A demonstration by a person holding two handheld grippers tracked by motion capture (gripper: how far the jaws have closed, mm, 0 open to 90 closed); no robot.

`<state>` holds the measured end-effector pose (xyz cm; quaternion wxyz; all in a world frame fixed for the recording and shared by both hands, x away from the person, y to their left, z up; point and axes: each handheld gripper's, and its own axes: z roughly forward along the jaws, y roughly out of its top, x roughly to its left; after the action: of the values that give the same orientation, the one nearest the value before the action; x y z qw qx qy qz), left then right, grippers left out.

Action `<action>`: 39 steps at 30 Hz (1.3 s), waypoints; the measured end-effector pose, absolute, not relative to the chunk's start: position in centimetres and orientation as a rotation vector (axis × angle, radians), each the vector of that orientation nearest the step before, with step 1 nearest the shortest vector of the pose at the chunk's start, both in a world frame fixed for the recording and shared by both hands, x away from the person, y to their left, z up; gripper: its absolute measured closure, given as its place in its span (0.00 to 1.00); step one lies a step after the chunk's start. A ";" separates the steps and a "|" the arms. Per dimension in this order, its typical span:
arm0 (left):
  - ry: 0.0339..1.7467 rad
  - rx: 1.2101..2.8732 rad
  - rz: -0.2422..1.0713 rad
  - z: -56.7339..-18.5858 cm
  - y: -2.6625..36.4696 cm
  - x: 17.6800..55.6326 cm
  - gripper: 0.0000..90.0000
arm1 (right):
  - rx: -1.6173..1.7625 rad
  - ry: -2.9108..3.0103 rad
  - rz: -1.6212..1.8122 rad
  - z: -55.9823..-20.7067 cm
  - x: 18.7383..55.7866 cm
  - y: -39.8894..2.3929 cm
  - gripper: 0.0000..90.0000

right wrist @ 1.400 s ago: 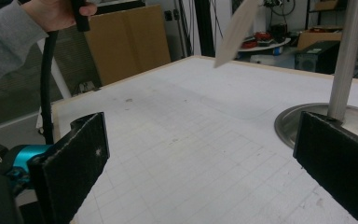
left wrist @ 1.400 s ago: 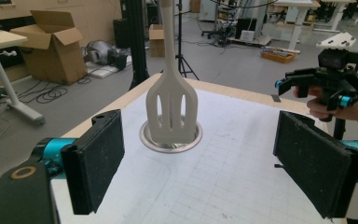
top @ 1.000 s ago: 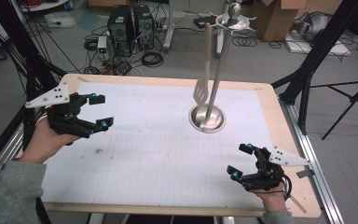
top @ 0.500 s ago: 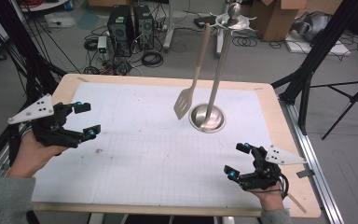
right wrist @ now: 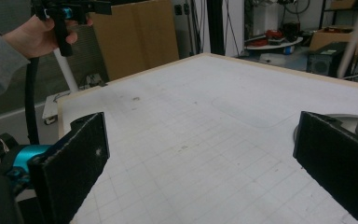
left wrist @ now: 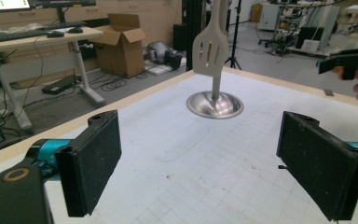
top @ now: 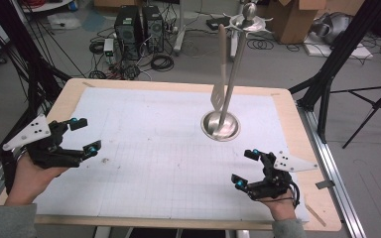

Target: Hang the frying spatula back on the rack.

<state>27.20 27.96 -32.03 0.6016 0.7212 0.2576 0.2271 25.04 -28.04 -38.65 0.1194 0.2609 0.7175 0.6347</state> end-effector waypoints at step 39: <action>0.860 1.596 0.603 -38.4 31.3 25.2 0.16 | 0.851 1.936 1.782 -38.9 24.6 -30.7 0.02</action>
<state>25.23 31.35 -38.38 0.5773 0.6820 0.3675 0.2579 24.64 -30.67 -38.89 0.1870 0.3025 0.6878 0.6328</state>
